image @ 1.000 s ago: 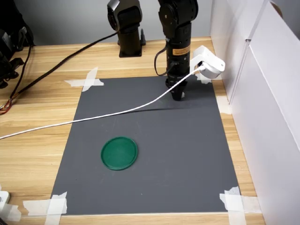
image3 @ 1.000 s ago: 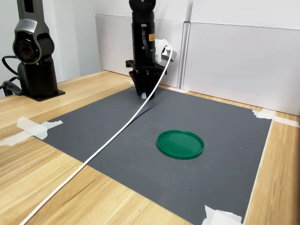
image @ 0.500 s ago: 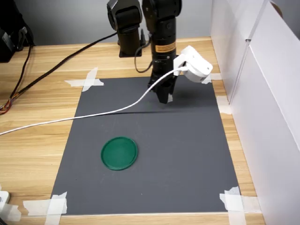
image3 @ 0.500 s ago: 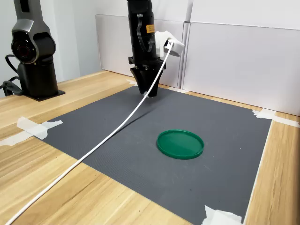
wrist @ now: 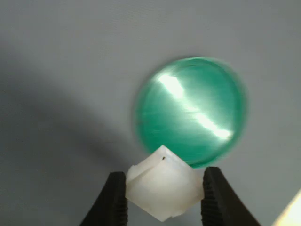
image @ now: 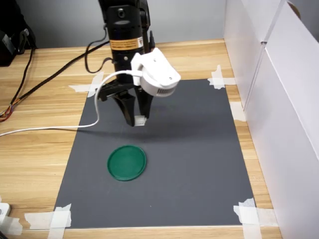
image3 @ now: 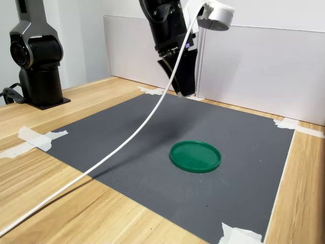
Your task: Grasp a white terminal and put it in the green lid.
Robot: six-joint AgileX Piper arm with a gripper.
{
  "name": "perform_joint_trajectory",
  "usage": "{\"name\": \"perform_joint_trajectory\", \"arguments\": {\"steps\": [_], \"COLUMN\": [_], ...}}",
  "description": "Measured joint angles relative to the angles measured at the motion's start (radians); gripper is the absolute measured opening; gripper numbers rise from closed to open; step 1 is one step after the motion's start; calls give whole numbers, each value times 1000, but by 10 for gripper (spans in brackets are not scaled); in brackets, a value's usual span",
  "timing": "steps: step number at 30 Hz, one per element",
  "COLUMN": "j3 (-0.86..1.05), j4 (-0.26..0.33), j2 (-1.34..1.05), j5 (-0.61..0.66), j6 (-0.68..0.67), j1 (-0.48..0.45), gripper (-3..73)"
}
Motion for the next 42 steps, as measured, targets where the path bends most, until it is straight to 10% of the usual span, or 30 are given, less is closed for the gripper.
{"name": "perform_joint_trajectory", "arguments": {"steps": [42], "j3": [-66], "j4": [91], "j2": [258], "j5": [-43], "j6": [-220], "j1": [-119], "gripper": [375]}}
